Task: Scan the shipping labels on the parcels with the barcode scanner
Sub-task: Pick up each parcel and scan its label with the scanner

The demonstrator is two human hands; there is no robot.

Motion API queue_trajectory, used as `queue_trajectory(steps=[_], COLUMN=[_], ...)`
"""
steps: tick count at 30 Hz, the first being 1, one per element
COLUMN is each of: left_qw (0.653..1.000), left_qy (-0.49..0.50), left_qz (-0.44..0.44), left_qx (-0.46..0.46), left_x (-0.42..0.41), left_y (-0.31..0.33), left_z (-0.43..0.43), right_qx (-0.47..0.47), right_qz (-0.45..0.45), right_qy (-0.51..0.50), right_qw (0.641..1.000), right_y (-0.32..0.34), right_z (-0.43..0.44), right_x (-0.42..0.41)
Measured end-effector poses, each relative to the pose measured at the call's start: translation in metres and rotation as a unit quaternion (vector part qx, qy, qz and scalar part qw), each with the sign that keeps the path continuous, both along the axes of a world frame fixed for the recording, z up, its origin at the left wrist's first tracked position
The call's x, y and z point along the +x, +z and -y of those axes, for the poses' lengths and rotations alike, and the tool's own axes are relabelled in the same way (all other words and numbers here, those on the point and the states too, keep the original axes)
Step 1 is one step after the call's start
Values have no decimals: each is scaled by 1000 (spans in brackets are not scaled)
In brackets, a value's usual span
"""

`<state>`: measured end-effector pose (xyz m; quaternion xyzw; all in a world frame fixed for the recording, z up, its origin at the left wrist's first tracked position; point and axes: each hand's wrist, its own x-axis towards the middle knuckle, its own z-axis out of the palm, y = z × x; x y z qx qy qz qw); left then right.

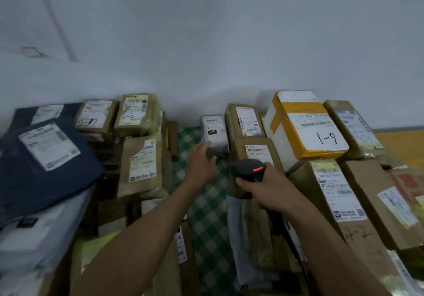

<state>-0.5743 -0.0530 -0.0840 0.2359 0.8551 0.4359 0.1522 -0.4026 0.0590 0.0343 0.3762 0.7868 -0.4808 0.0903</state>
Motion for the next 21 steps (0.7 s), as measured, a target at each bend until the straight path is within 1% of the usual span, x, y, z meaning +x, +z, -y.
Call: queue_trajectory(steps=[3, 5, 9, 10, 13, 15, 17, 21], left_qw=[999, 997, 985, 981, 970, 962, 960, 948], left_qy=[23, 50, 111, 138, 232, 268, 279, 280], left_qz=[-39, -60, -123, -121, -59, -38, 1, 108], left_qx=[22, 6, -54, -57, -51, -36, -33, -103], left_x=[25, 32, 32, 31, 27, 21, 16, 14], left_y=[24, 35, 42, 44, 52, 52, 48, 46], left_z=[46, 73, 121, 130, 150, 158, 161, 165], right_qx=[-1, -14, -43, -48, -47, -46, -40, -25], right_qz=[-29, -44, -71, -76, -81, -85, -95, -95], right_qy=[26, 37, 54, 55, 55, 54, 61, 54], right_qw=[999, 998, 995, 994, 994, 994, 993, 994], right_y=[17, 26, 39, 40, 45, 45, 45, 43], right_z=[23, 40, 70, 76, 91, 95, 98, 99], right_x=[2, 5, 16, 19, 27, 31, 35, 39])
